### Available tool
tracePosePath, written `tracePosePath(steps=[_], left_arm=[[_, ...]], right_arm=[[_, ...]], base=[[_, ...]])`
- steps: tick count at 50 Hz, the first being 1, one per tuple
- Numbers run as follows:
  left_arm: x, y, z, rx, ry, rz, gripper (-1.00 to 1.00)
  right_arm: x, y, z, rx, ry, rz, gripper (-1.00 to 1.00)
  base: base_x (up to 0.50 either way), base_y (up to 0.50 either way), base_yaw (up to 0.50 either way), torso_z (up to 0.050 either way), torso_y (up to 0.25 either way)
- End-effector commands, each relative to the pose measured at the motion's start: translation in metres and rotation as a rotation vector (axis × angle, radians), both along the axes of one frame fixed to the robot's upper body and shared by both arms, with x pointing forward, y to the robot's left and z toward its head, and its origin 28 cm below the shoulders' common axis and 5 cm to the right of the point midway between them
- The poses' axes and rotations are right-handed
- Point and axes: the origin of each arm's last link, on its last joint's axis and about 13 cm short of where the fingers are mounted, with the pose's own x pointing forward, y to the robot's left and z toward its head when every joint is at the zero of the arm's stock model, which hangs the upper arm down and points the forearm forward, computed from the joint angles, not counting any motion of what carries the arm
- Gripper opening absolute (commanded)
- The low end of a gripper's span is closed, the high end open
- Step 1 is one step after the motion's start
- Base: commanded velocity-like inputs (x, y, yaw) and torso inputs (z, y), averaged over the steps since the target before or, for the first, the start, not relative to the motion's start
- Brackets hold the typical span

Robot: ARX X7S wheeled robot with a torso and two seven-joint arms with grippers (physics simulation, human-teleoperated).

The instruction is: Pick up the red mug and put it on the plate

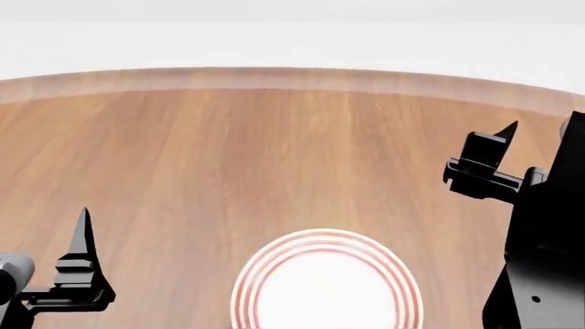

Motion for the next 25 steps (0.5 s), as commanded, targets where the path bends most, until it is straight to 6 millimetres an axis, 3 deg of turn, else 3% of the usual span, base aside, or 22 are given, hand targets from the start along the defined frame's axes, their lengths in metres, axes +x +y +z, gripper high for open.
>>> tracePosePath(steps=[1, 7, 18, 21, 25], left_arm=[[0.0007, 0.0004, -0.0011, -0.002, 0.003, 0.000, 1.00], [0.0008, 0.0009, -0.0014, -0.004, 0.004, 0.002, 1.00], [0.0008, 0.0008, -0.0021, -0.004, 0.007, -0.001, 1.00], [0.0014, 0.0015, -0.0026, -0.008, 0.010, 0.000, 1.00], [0.0013, 0.0014, -0.0027, -0.007, 0.011, -0.001, 1.00]], right_arm=[[0.0012, 0.0000, -0.0015, 0.002, 0.008, 0.005, 1.00], [0.0017, 0.0006, -0.0028, 0.012, -0.002, -0.009, 1.00], [0.0041, 0.0029, -0.0035, 0.005, 0.018, 0.016, 1.00], [0.0036, 0.0032, -0.0038, -0.002, 0.015, 0.000, 1.00], [0.0051, 0.0024, -0.0047, -0.005, 0.019, -0.014, 1.00]], base=[[0.50, 0.00, 0.00, 0.000, 0.000], [0.50, 0.00, 0.00, 0.000, 0.002], [0.01, 0.00, 0.00, 0.000, 0.001], [0.49, 0.00, 0.00, 0.000, 0.000], [0.00, 0.00, 0.00, 0.000, 0.000]])
